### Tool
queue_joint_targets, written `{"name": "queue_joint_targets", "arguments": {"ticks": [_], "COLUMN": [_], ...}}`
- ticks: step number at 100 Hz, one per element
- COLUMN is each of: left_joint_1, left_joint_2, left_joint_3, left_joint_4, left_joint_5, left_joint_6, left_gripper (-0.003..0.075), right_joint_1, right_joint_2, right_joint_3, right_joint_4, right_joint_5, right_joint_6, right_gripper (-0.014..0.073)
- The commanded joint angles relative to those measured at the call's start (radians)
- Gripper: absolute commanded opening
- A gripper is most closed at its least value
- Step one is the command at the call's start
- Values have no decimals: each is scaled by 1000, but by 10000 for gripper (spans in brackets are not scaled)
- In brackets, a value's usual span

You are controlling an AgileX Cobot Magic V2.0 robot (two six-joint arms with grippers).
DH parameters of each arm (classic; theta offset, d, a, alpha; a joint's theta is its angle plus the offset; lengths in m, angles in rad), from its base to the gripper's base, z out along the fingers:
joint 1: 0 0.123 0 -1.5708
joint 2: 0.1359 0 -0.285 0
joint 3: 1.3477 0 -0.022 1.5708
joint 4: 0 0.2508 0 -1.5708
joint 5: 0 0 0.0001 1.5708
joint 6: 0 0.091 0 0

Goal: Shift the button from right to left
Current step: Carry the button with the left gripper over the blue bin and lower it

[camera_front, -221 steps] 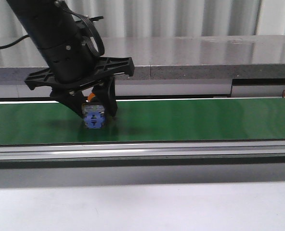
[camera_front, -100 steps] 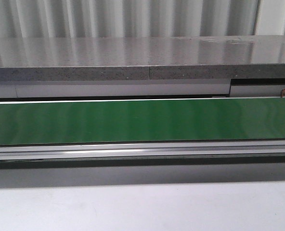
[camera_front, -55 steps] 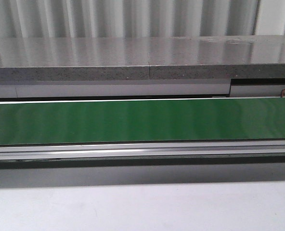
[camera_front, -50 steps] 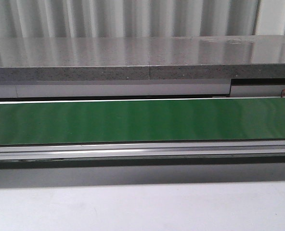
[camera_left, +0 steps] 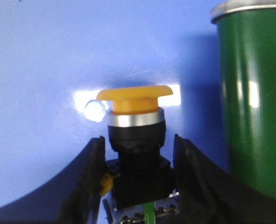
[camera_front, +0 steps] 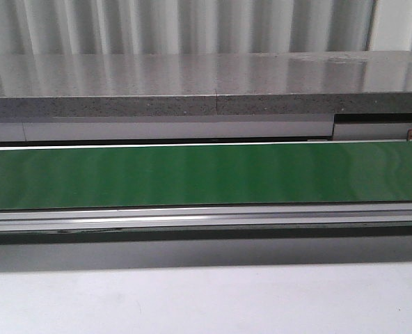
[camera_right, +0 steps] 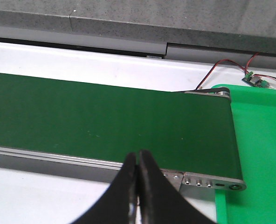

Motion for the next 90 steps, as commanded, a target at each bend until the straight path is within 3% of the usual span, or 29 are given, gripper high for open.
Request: {"name": "queue_joint_targets", "arguments": {"ticks": [1, 60, 74, 90], "left_joint_1": [6, 15, 15, 15], "left_joint_2": [-46, 1, 1, 1], "left_joint_3": [-31, -31, -31, -31], "left_joint_4": [11, -26, -30, -37], "left_joint_5": [-39, -30, -30, -32], "left_joint_6": [12, 37, 41, 41], "left_gripper": [-19, -12, 127, 407], "right_joint_1": [2, 2, 2, 2], "right_joint_2": [3, 3, 3, 3], "right_joint_3": [-24, -24, -24, -24], "right_joint_4": [8, 8, 8, 8], "right_joint_5": [-62, -62, -62, -62], "right_joint_6": [-5, -5, -5, -5], "right_gripper": [-68, -68, -68, -68]}}
